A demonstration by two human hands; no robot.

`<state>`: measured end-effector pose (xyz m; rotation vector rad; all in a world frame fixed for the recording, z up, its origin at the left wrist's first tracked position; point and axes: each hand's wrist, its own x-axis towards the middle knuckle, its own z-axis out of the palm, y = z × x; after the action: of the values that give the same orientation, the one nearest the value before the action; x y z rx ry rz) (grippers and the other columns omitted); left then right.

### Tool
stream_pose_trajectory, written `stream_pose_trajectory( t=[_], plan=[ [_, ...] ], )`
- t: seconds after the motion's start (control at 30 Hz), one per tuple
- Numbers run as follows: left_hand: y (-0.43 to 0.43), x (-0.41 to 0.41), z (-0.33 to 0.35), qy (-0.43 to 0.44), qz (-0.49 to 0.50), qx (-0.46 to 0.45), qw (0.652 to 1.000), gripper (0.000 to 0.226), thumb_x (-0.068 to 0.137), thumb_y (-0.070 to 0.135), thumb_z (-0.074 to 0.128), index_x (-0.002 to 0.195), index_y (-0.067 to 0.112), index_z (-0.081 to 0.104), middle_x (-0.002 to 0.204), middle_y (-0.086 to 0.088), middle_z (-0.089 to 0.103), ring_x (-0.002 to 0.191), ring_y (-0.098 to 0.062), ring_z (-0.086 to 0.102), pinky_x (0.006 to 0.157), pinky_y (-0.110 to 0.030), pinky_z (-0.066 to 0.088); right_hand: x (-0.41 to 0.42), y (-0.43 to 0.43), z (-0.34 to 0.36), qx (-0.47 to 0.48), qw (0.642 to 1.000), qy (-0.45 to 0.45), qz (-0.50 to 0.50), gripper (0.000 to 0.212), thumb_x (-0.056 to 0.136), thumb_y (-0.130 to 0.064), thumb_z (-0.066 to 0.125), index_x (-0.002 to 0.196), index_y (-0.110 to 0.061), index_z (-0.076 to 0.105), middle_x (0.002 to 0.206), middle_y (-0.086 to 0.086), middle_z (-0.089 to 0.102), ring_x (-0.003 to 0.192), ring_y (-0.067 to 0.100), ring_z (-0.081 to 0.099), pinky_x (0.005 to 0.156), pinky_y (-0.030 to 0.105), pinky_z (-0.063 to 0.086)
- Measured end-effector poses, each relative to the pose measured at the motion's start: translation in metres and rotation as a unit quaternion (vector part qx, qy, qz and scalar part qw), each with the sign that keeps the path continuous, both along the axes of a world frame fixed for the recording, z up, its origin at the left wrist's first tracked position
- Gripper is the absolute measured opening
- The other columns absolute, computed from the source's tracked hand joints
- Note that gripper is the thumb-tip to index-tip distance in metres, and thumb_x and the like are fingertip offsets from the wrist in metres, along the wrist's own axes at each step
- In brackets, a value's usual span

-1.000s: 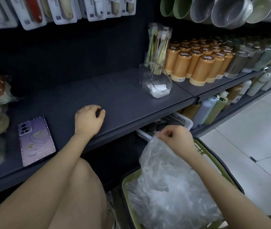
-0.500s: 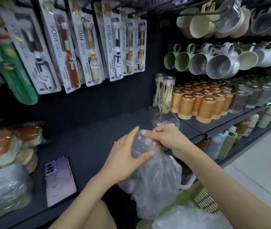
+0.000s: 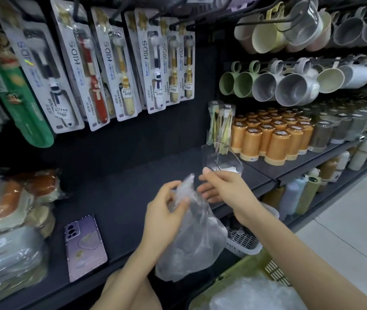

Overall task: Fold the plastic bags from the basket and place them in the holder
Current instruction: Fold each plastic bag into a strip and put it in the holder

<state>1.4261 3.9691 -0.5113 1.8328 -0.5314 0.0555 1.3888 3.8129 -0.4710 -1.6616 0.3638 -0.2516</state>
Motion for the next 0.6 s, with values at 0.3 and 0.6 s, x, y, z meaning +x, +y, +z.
stream_pose_trajectory(
  t=[0.3,0.6],
  plan=[
    [0.015,0.018,-0.001,0.066,0.106,-0.177,0.976,0.006,0.094,0.023,0.060,0.090,0.019,0.061,0.088,-0.006,0.069,0.079,-0.018,0.063,0.076,-0.037,0.051,-0.031,0.001,-0.037,-0.160,0.987,-0.016,0.019,0.017,0.078,-0.034,0.078,0.091,-0.028,0.070,0.081,-0.014,0.067,0.074,0.002,0.061,0.070,0.018,0.048],
    [0.054,0.047,-0.003,0.054,0.150,-0.128,0.979,0.018,0.089,0.026,0.068,0.074,0.016,0.063,0.076,-0.014,0.065,0.072,-0.020,0.058,0.074,-0.044,0.048,-0.030,-0.014,-0.029,-0.123,0.988,-0.060,-0.068,0.018,0.078,-0.022,0.078,0.066,-0.011,0.071,0.061,0.009,0.068,0.055,0.012,0.060,0.062,0.032,0.053]
  ],
)
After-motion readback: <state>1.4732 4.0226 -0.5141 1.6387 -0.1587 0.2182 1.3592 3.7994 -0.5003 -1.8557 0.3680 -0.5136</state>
